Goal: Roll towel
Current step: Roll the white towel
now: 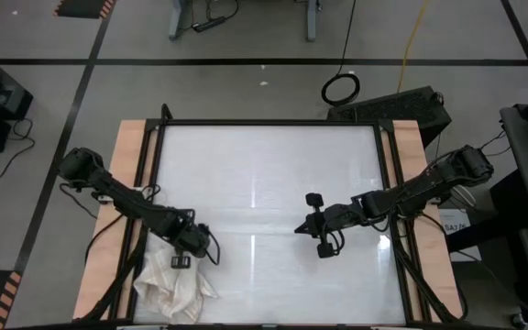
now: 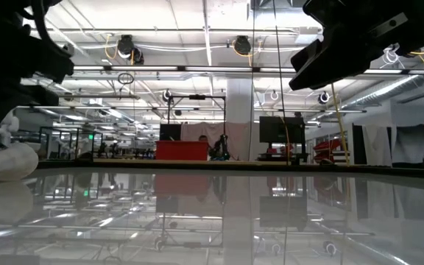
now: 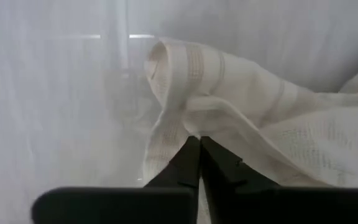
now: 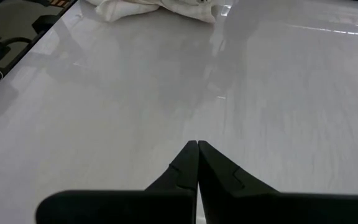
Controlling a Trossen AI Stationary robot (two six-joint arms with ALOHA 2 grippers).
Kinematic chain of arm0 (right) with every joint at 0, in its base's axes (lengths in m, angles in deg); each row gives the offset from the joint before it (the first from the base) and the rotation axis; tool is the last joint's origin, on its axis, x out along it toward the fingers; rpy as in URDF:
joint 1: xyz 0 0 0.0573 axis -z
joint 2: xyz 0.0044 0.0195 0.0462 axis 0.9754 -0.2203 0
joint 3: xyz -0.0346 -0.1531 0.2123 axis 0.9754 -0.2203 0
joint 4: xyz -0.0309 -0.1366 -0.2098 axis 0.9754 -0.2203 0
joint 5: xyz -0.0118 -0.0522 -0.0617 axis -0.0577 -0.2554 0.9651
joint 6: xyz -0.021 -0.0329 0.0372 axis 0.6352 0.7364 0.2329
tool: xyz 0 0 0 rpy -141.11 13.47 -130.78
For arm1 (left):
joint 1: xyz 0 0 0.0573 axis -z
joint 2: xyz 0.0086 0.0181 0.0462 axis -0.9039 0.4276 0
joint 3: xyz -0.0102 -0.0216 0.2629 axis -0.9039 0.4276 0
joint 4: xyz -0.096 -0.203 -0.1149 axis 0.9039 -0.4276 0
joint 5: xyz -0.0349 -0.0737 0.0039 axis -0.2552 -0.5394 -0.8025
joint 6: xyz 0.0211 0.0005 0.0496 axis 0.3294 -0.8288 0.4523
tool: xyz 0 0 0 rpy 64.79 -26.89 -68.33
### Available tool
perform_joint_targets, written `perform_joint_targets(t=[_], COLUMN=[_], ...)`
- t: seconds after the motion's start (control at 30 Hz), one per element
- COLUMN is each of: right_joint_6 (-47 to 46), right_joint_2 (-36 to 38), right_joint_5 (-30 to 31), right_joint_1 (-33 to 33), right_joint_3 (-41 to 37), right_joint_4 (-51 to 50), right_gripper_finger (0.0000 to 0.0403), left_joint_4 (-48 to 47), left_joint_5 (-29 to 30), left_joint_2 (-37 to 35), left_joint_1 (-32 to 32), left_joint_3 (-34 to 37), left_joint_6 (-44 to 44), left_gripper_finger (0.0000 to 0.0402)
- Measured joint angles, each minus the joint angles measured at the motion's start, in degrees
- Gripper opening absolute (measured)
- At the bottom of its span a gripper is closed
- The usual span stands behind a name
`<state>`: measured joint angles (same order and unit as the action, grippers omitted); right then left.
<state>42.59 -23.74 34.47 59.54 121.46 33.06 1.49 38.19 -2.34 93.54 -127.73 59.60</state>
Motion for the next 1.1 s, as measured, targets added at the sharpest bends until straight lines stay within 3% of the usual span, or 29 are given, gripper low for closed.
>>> perform_joint_targets(t=[0.3, 0.53, 0.8, 0.93, 1.1], right_joint_6=[-0.41, -1.80, -4.57, -5.57, -6.82], right_joint_2=[0.00, 0.00, -0.02, -0.88, -2.92], right_joint_5=[0.02, 0.04, 0.36, 2.09, 5.99], right_joint_1=[0.00, 0.00, 0.00, 0.00, 0.00], right_joint_3=[0.00, 0.00, 0.02, 0.04, 0.07], right_joint_4=[0.15, 3.15, 14.18, 22.46, 31.67], right_gripper_finger=[0.0000, 0.0000, 0.0002, 0.0025, 0.0082], left_joint_4=[-0.93, -8.18, -11.89, -11.96, -11.91], left_joint_5=[2.78, 10.50, 23.22, 31.17, 38.43], left_joint_2=[-0.85, -2.64, -3.91, -3.91, -3.91], left_joint_1=[-0.08, -0.08, -0.08, -0.34, -1.38], left_joint_3=[-3.38, -10.25, -21.20, -26.57, -31.09], left_joint_6=[-1.32, -0.89, 4.65, 10.01, 16.95], left_gripper_finger=[0.0003, 0.0002, 0.0001, 0.0001, 0.0000])
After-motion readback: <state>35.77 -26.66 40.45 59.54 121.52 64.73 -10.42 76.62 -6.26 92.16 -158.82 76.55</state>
